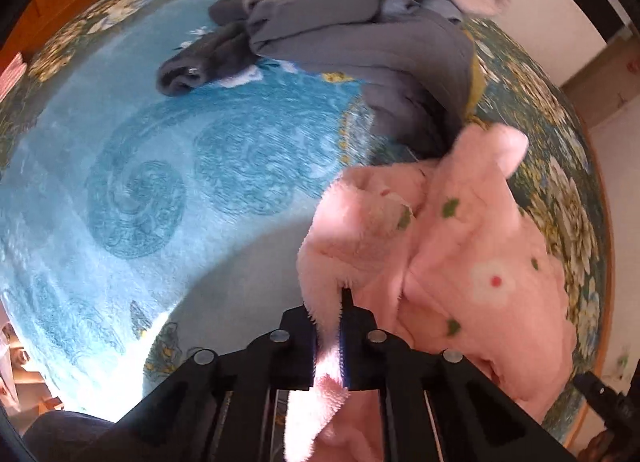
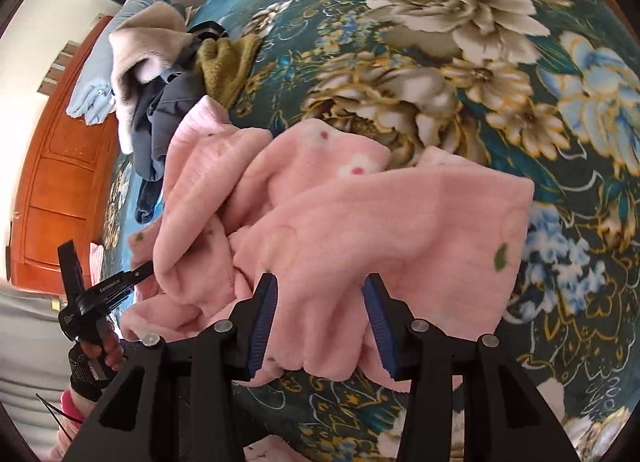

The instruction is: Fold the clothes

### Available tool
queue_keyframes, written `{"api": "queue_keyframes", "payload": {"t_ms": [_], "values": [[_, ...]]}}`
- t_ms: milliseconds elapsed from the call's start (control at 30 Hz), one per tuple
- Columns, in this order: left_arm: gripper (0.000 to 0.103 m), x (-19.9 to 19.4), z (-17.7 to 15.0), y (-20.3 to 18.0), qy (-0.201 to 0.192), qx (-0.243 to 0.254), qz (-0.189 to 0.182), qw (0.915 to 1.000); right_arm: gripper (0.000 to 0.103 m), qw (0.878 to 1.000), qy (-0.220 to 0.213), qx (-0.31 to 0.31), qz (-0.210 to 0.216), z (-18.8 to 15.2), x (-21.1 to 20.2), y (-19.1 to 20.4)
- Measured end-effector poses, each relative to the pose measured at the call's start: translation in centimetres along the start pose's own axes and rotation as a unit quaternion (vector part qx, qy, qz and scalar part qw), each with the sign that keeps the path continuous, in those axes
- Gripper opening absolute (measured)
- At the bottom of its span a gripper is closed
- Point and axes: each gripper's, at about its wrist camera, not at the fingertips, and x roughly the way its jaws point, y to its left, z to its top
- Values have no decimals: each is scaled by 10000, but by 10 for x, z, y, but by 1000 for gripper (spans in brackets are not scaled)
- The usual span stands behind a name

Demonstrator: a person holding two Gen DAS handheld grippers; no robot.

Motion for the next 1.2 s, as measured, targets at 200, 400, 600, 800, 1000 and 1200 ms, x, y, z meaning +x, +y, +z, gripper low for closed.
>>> {"api": "queue_keyframes", "payload": {"t_ms": [200,400,600,800,1000,1200], "values": [[7,-23,10,58,-567,-911,130,9941,46,9998,-148,76,-148,3,-1,-4],[7,-44,19,116,-1098,-1818,250,9769,52,9962,-273,765,-302,24,12,-12],[7,-47,18,129,-1267,-1944,179,9725,59,9669,-429,2425,-668,45,31,-48],[7,-42,17,145,-1213,-2289,-234,9656,59,9525,-334,2568,-1602,69,46,-76],[7,-40,18,147,-1183,-2307,-413,9649,7,9427,-202,2911,-1618,53,36,-93],[6,-45,24,144,-1212,-2150,-296,9686,4,9627,-945,2426,-741,68,-33,-59]]}}
